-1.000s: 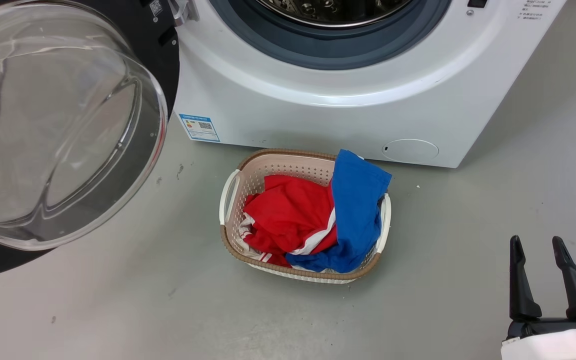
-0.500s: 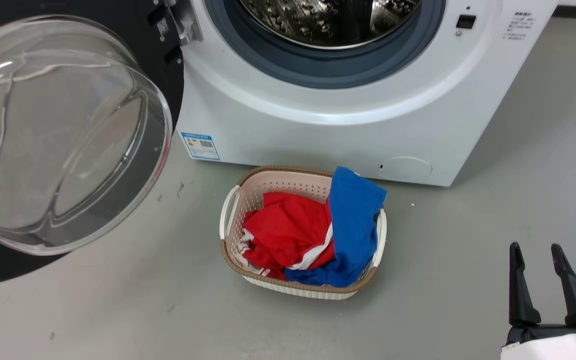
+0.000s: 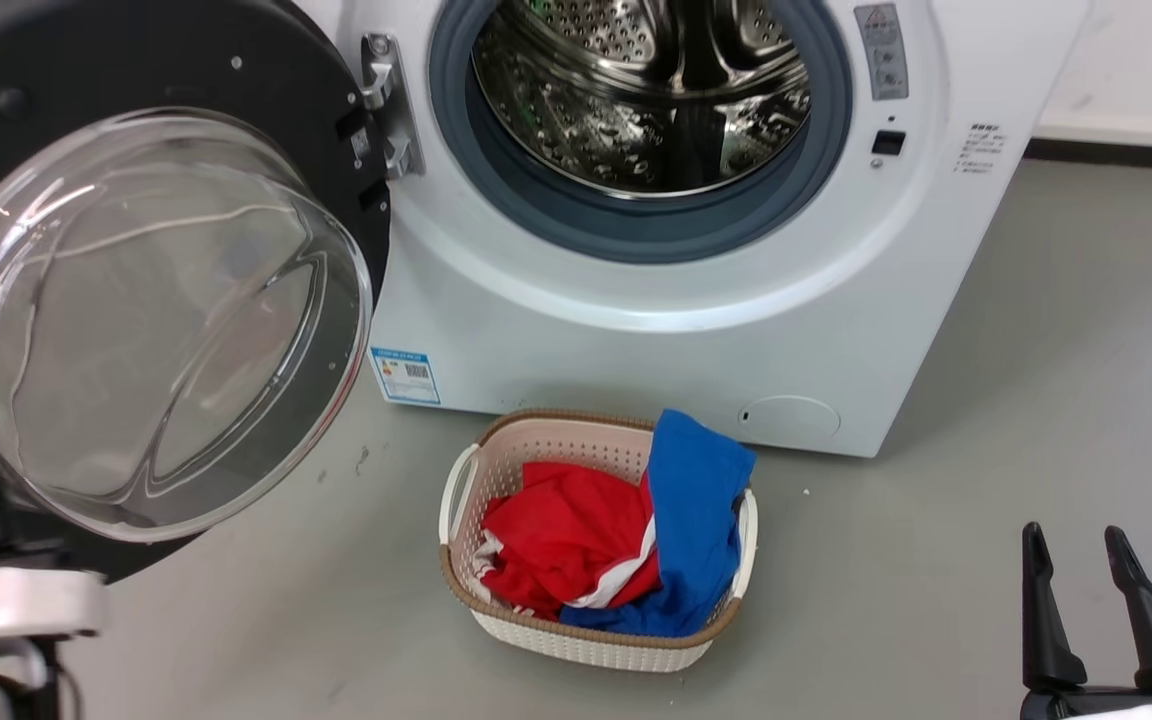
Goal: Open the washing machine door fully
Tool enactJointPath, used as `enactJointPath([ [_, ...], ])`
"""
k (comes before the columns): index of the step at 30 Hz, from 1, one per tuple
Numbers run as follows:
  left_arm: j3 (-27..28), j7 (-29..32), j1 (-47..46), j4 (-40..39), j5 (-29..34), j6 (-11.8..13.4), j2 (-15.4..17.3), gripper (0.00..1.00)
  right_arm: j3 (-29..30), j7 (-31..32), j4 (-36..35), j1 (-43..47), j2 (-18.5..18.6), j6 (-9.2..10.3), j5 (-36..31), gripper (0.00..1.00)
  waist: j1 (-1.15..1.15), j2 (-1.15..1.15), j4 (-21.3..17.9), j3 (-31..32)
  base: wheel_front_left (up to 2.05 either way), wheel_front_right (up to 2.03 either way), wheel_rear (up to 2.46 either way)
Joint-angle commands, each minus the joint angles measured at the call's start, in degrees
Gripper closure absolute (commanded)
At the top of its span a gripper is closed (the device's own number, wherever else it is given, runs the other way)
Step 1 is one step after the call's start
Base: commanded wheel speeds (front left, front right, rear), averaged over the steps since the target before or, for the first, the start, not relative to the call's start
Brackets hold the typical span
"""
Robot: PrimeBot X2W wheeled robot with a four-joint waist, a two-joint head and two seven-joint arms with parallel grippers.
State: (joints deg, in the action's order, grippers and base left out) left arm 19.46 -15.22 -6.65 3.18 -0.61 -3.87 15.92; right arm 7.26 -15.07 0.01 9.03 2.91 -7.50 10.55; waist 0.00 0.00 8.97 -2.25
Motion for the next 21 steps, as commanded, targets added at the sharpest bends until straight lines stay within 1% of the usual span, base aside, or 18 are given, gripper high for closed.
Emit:
enactJointPath([
  [1, -0.81, 0.13, 1.09, -1.23, 0.32, 0.19, -1.06, 1.00, 0.15, -0.13, -0.41, 0.75, -0.07, 0.01, -0.29, 0.00, 0.00, 0.00, -0.44, 1.02, 0.00, 0.00, 0.00],
  [4, -3.62, 0.13, 2.96, -4.62, 0.47, -0.23, -3.37, 1.00, 0.41, -0.13, -1.47, 1.31, -0.07, 0.00, -0.69, 0.00, 0.00, 0.00, -1.04, 1.85, 0.00, 0.00, 0.00],
  [8, -7.35, 0.13, 4.84, -6.63, 0.80, -0.86, -5.61, 1.00, 0.68, -0.14, -2.75, 1.80, -0.07, 0.00, -1.08, 0.00, 0.00, 0.00, -1.89, 2.41, 0.00, 0.00, 0.00],
  [14, -12.47, 0.13, 7.02, -5.79, 0.71, -1.66, -7.90, 1.00, 1.08, -0.13, -3.95, 2.44, -0.07, 0.01, -1.36, 0.00, 0.00, 0.00, -3.15, 3.04, 0.00, 0.00, 0.00],
  [21, -17.73, 0.13, 9.31, -3.44, -0.50, -2.52, -9.79, 1.00, 1.26, -0.13, -4.17, 3.60, -0.07, 0.00, -1.42, 0.00, 0.00, 0.00, -4.38, 3.43, 0.00, 0.00, 0.00],
])
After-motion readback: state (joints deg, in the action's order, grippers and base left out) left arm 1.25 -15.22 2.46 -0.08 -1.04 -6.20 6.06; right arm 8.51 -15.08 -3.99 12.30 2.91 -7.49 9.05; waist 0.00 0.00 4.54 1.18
